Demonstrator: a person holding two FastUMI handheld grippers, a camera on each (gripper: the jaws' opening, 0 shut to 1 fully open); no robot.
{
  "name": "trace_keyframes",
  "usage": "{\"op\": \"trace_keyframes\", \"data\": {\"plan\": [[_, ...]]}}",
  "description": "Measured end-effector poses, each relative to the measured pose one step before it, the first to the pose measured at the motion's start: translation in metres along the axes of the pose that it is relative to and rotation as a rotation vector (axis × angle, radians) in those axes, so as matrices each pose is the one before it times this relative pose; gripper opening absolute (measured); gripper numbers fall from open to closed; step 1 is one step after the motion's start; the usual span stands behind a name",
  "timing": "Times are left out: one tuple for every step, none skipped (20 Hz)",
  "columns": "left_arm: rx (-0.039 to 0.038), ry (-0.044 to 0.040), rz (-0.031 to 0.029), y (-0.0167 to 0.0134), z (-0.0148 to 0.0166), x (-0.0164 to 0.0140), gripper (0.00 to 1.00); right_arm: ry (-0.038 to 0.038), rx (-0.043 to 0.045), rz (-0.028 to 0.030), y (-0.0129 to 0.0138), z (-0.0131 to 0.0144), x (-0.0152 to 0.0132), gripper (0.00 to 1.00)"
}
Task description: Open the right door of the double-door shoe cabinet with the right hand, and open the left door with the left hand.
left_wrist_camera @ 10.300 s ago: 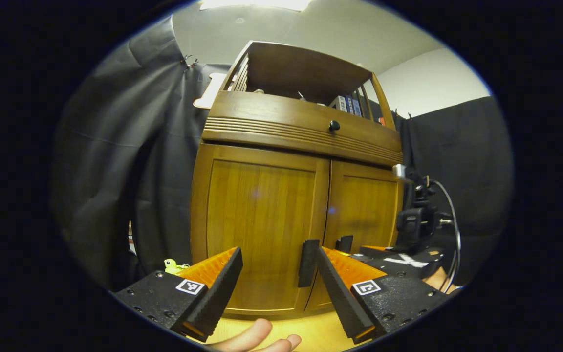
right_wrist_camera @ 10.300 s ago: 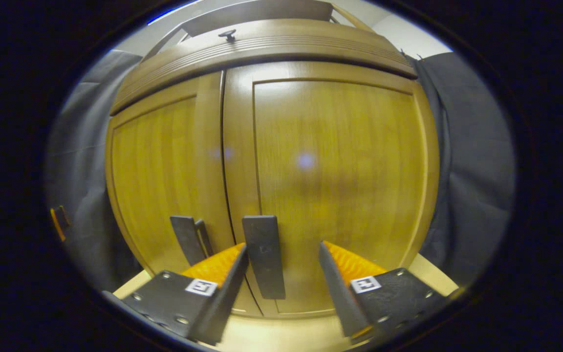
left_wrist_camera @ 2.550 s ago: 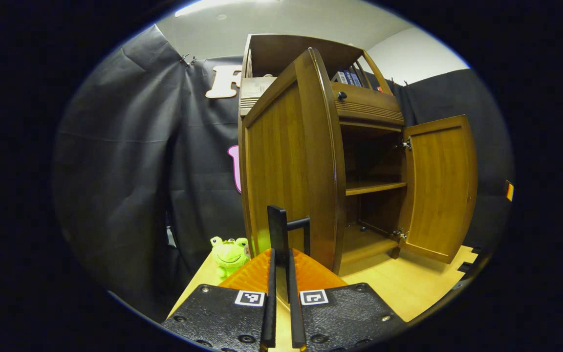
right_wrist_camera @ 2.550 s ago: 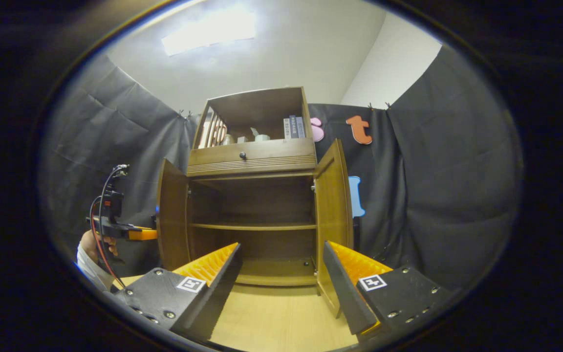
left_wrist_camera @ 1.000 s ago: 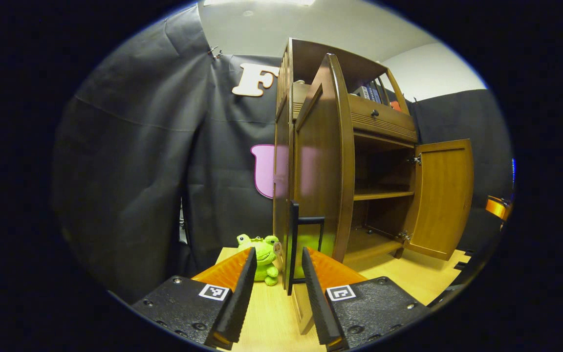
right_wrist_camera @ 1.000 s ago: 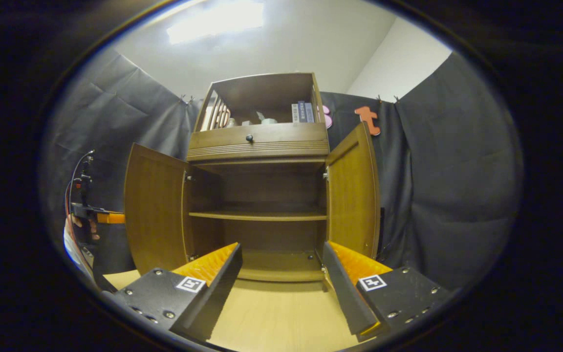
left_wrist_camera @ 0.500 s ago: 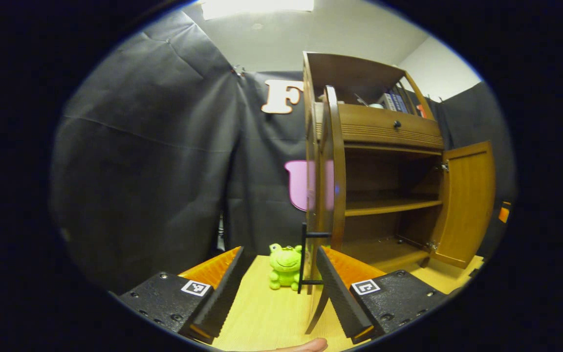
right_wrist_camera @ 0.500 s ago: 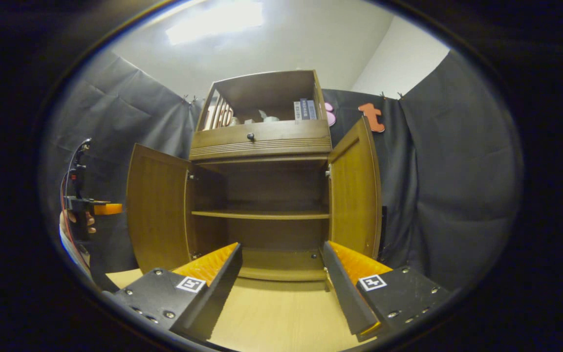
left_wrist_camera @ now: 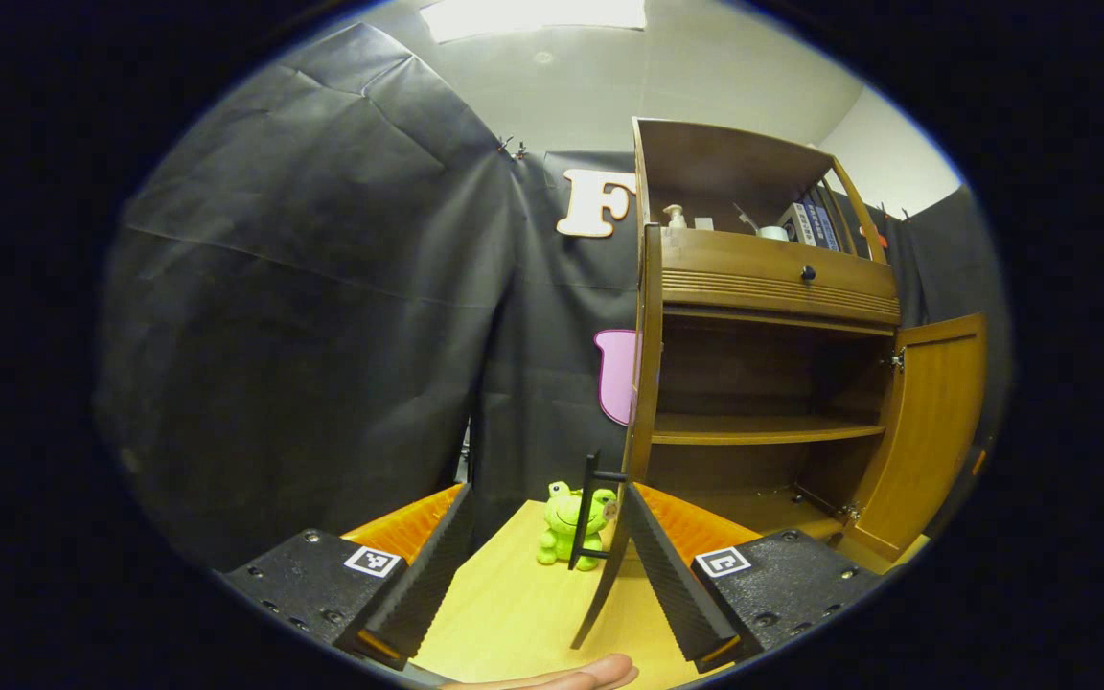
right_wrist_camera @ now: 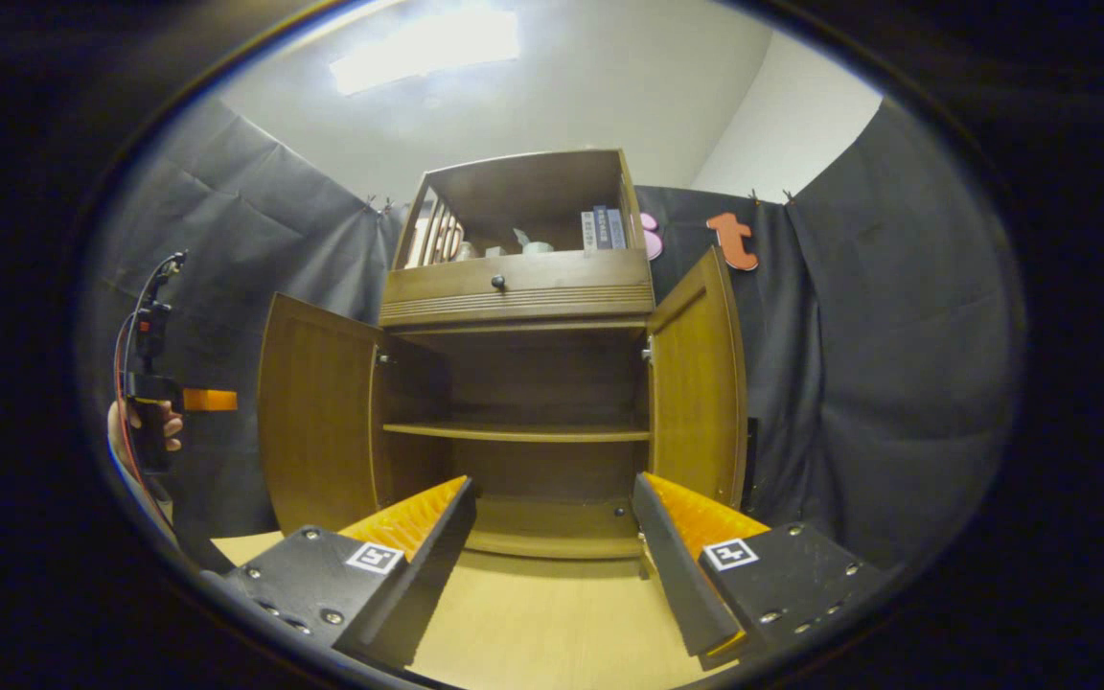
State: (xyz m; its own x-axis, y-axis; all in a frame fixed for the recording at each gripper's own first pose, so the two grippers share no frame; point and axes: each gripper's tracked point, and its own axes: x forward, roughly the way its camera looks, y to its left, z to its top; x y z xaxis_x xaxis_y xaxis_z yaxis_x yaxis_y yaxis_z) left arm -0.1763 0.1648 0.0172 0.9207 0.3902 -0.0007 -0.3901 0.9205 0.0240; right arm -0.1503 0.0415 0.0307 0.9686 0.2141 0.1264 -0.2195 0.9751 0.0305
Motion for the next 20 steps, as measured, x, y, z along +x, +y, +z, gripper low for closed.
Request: {"op": "trace_keyframes", "data": {"plan": [[0.00361, -0.00016, -0.00084, -0.00552, 0.00006, -0.00211, 0.92, 0.00454, -0.00235, 0.01256, 0.00419, 0.00034, 0.00042, 0.98], [0.00440, 0.00031, 0.00139, -0.00544, -0.00009, -0.00183, 0.92, 0.00128, -0.00389, 0.01316, 0.00517, 0.00123, 0.00035, 0.97], [0.00291, -0.00024, 0.00316, -0.00666, -0.00047, -0.00179, 0.92, 0.00151, -0.00629, 0.01354, 0.00628, 0.00202, -0.00227, 0.98], [0.00228, -0.00200, 0.00396, -0.00726, 0.00091, -0.00284, 0.92, 0.00114, -0.00692, 0.01185, 0.00581, 0.00167, 0.00018, 0.98], [-0.00168, -0.00517, 0.00424, -0.00818, 0.00191, -0.00248, 0.92, 0.00115, -0.00416, 0.01172, 0.00588, 0.00070, -0.00065, 0.98], [-0.00296, -0.00869, -0.00779, -0.01239, 0.00177, -0.00229, 0.92, 0.00681, -0.00455, 0.01739, 0.00639, -0.00075, -0.00093, 0.98], [-0.00618, -0.00762, -0.01649, -0.01363, 0.00159, -0.00274, 0.92, 0.00857, -0.00520, 0.01441, 0.00416, -0.00342, -0.00032, 0.98], [-0.00678, -0.00819, -0.02025, -0.01381, -0.00011, -0.00256, 0.92, -0.00268, -0.00100, 0.00135, 0.00109, 0.00141, -0.00068, 0.98], [-0.00657, -0.00410, -0.01783, -0.01391, -0.00045, -0.00095, 0.93, -0.00260, 0.00023, -0.00082, -0.00139, 0.00129, 0.00028, 0.98], [-0.00332, -0.00526, -0.01456, -0.01234, -0.00155, -0.00096, 0.92, -0.00161, 0.00262, -0.00380, -0.00030, 0.00055, -0.00025, 0.97], [0.00278, -0.00613, -0.01247, -0.01204, -0.00046, -0.00001, 0.92, -0.00154, 0.00048, -0.00393, -0.00138, -0.00038, -0.00095, 0.98], [0.00490, 0.00176, -0.01090, -0.01142, -0.00232, -0.00053, 0.92, -0.00478, 0.00070, -0.00484, -0.00092, 0.00140, -0.00055, 0.97], [0.00743, 0.00848, -0.01196, -0.01171, -0.00503, -0.00043, 0.92, -0.00493, 0.00268, -0.00600, -0.00134, -0.00008, -0.00221, 0.97], [0.00247, 0.00519, -0.01400, -0.01237, -0.00467, -0.00047, 0.92, -0.00335, 0.00469, -0.00351, -0.00107, -0.00037, -0.00050, 0.97], [0.00630, 0.00599, -0.02263, -0.01287, -0.00379, 0.00033, 0.92, -0.00134, 0.00439, -0.00233, -0.00123, -0.00172, -0.00075, 0.97], [0.00605, 0.00536, -0.01894, -0.01122, -0.00372, 0.00165, 0.92, 0.00148, 0.00672, -0.00292, -0.00099, -0.00183, 0.00072, 0.97], [0.00704, 0.00562, -0.01257, -0.00903, -0.00338, 0.00102, 0.92, 0.00510, 0.00622, -0.00269, -0.00255, -0.00319, 0.00007, 0.98], [0.00761, 0.00327, -0.00955, -0.00725, -0.00215, 0.00073, 0.92, 0.00743, 0.00374, -0.00392, -0.00221, -0.00272, -0.00024, 0.98], [0.01078, 0.00310, -0.01006, -0.00696, -0.00246, 0.00095, 0.92, 0.00803, 0.00074, -0.00748, -0.00355, -0.00284, -0.00055, 0.97], [0.00710, 0.00505, -0.00546, -0.00654, -0.00268, 0.00087, 0.92, 0.00438, -0.00157, -0.00937, -0.00404, -0.00144, 0.00072, 0.98]]}}
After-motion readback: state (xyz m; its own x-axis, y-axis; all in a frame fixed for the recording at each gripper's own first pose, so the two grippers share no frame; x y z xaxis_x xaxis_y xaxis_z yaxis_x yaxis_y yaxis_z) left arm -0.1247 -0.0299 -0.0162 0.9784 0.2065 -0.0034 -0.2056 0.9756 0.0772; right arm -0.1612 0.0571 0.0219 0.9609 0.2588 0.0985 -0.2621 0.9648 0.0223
